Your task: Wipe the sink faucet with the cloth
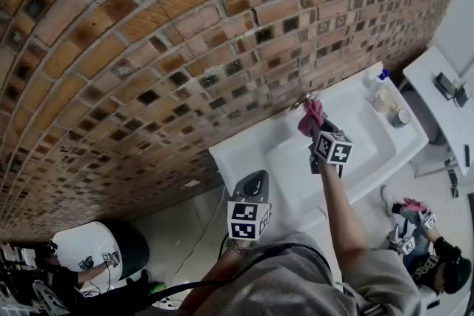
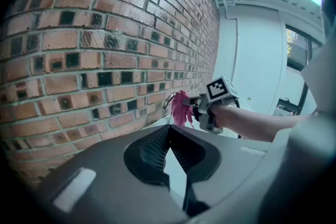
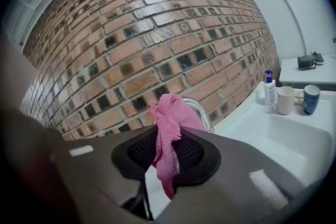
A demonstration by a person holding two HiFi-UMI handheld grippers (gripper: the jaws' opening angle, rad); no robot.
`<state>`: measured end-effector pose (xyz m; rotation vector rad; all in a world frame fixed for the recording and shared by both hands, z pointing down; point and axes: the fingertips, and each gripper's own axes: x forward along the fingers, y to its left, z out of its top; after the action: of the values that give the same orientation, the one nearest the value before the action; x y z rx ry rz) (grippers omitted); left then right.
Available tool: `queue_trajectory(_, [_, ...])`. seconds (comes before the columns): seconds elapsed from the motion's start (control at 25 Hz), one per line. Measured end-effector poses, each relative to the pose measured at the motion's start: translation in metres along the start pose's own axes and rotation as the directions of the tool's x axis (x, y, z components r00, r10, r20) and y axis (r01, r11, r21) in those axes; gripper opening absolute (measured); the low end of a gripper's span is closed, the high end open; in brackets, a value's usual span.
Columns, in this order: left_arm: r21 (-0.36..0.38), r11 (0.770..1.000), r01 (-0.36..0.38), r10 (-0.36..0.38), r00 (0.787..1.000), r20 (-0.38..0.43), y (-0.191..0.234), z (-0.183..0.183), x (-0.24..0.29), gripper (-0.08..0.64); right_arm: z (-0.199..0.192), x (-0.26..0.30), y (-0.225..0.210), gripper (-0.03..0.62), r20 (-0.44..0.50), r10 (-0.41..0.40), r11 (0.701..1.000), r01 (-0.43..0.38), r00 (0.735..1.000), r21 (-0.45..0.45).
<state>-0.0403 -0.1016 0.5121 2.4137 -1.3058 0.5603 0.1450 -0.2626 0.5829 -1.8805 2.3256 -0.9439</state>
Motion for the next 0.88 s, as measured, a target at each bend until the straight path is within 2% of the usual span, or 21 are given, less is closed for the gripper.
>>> queue_trajectory(0.12, [-0.004,1.000,0.003,-0.003,1.000,0.013,0.014,0.011,0.010,0.014,-0.006,0.048,-0.010,0.081,-0.044,-0.043,0.993,0.038,0.998,-0.113])
queue_trajectory(0.2, [-0.011,1.000,-0.007,0.007,1.000,0.022,0.024,0.019,0.014,0.014,-0.028,0.070,-0.011,0.077,-0.122,-0.048,0.981,0.024,0.991,-0.194])
queue_trajectory(0.28, [-0.014,1.000,-0.014,0.015,0.999,0.030,0.032,0.025,0.019,0.014,-0.064,0.080,-0.003,0.079,-0.237,0.000,0.966,-0.062,0.971,-0.251])
queue_trajectory(0.36, [-0.019,1.000,-0.013,0.014,1.000,0.027,0.035,0.026,0.027,0.014,-0.085,0.077,0.026,0.080,-0.294,0.091,0.935,-0.183,0.951,-0.305])
queue_trajectory(0.4, [-0.025,1.000,-0.012,0.013,1.000,0.023,0.035,0.026,0.031,0.014,-0.083,0.072,0.043,0.080,-0.285,0.118,0.912,-0.217,0.951,-0.349])
queue_trajectory(0.48, [-0.038,0.999,-0.010,0.010,1.000,0.014,0.034,0.024,0.038,0.014,-0.058,0.059,0.065,0.081,-0.192,0.129,0.878,-0.202,0.973,-0.433])
queue_trajectory(0.56, [-0.042,0.999,-0.003,0.003,1.000,0.005,0.031,0.021,0.044,0.014,-0.020,0.051,0.064,0.081,-0.077,0.092,0.860,-0.119,0.993,-0.496])
queue_trajectory(0.6, [-0.042,0.999,0.000,0.000,1.000,0.000,0.029,0.019,0.046,0.014,-0.004,0.048,0.061,0.084,-0.036,0.071,0.839,-0.079,0.997,-0.538])
queue_trajectory(0.72, [-0.044,0.999,0.002,-0.003,1.000,-0.018,0.024,0.012,0.048,0.014,0.028,0.039,0.050,0.086,0.052,0.026,0.745,0.015,0.998,-0.667])
queue_trajectory(0.76, [-0.046,0.999,-0.001,0.000,1.000,-0.021,0.024,0.010,0.048,0.014,0.037,0.036,0.044,0.086,0.079,0.013,0.723,0.045,0.997,-0.689])
queue_trajectory(0.8, [-0.049,0.999,-0.006,0.005,1.000,-0.023,0.025,0.009,0.048,0.014,0.046,0.035,0.036,0.086,0.101,0.003,0.711,0.069,0.995,-0.699])
queue_trajectory(0.88, [-0.058,0.998,-0.019,0.018,1.000,-0.023,0.028,0.009,0.049,0.014,0.061,0.038,0.022,0.086,0.131,-0.009,0.708,0.099,0.991,-0.699])
